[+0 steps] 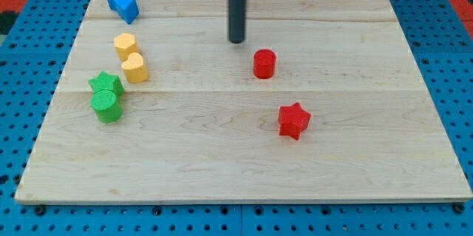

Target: Place the red star below the red circle

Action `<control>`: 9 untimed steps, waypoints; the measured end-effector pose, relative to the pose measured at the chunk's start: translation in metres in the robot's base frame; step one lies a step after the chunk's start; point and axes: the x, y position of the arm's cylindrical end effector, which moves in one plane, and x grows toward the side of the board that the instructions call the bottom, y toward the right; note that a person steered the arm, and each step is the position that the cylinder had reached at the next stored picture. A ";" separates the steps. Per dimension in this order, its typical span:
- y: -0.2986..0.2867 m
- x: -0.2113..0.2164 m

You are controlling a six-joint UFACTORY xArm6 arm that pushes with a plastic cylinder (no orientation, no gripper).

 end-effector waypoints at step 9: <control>0.096 0.194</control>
